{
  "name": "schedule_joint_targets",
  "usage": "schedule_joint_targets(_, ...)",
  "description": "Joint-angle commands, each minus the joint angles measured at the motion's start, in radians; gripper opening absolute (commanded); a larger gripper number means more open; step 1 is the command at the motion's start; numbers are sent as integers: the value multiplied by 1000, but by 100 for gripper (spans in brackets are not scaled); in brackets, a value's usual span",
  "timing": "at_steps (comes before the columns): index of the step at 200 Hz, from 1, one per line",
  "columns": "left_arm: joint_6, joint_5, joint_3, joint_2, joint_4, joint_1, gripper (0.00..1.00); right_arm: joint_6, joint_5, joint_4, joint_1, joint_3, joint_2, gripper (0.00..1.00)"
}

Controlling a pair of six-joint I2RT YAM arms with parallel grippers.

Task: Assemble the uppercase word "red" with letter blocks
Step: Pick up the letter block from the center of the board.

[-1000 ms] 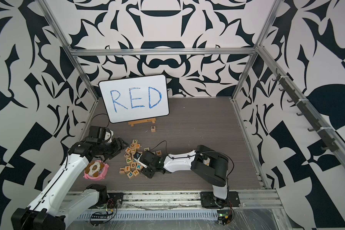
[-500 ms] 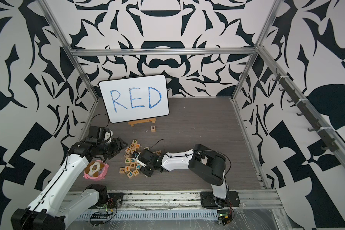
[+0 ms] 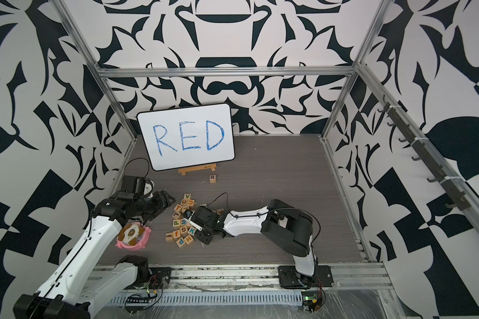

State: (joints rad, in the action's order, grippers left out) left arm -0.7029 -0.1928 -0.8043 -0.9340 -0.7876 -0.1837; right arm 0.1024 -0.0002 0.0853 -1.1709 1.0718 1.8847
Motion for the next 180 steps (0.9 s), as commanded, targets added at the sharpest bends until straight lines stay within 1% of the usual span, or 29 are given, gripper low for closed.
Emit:
schedule_joint_targets(1,0,11,2,8,-10,0,68,46,6,59,3,-34,-38,33)
schedule_joint_targets(26,3,-2,2,7,-9,0,68,84,-1,44,2,-62,-62,32)
schedule_joint_targets(41,3,2,2,12,-9,0,68,102,1,24,4,-83,-75,28)
schedule_joint_targets(60,3,2,7,20,-3,0,67,127,0,20,2,-98,-94,27)
schedule_joint_targets(71,2,1,9,21,-1,0,67,148,5,17,1,-109,-110,23)
schedule_joint_targets(81,2,-1,8,20,-1,0,67,170,9,17,0,-117,-127,23)
schedule_joint_targets(95,3,-3,7,16,-2,0,67,207,11,28,-1,-128,-161,20)
schedule_joint_targets(113,5,-5,4,12,-7,0,67,270,18,41,-1,-153,-228,19)
schedule_joint_targets(125,5,-6,4,13,-7,0,67,316,35,60,-1,-171,-284,15)
schedule_joint_targets(134,5,-4,4,12,-7,0,67,347,60,80,-1,-184,-334,14)
schedule_joint_targets(145,5,-1,4,14,-8,0,67,381,97,109,-1,-198,-403,9)
schedule_joint_targets(160,4,5,2,15,-10,0,67,425,182,197,-1,-186,-491,1)
schedule_joint_targets(163,4,5,2,15,-10,0,67,431,225,210,-1,-182,-507,0)
schedule_joint_targets(180,-1,19,-1,17,-15,0,67,473,351,320,-1,-132,-577,0)
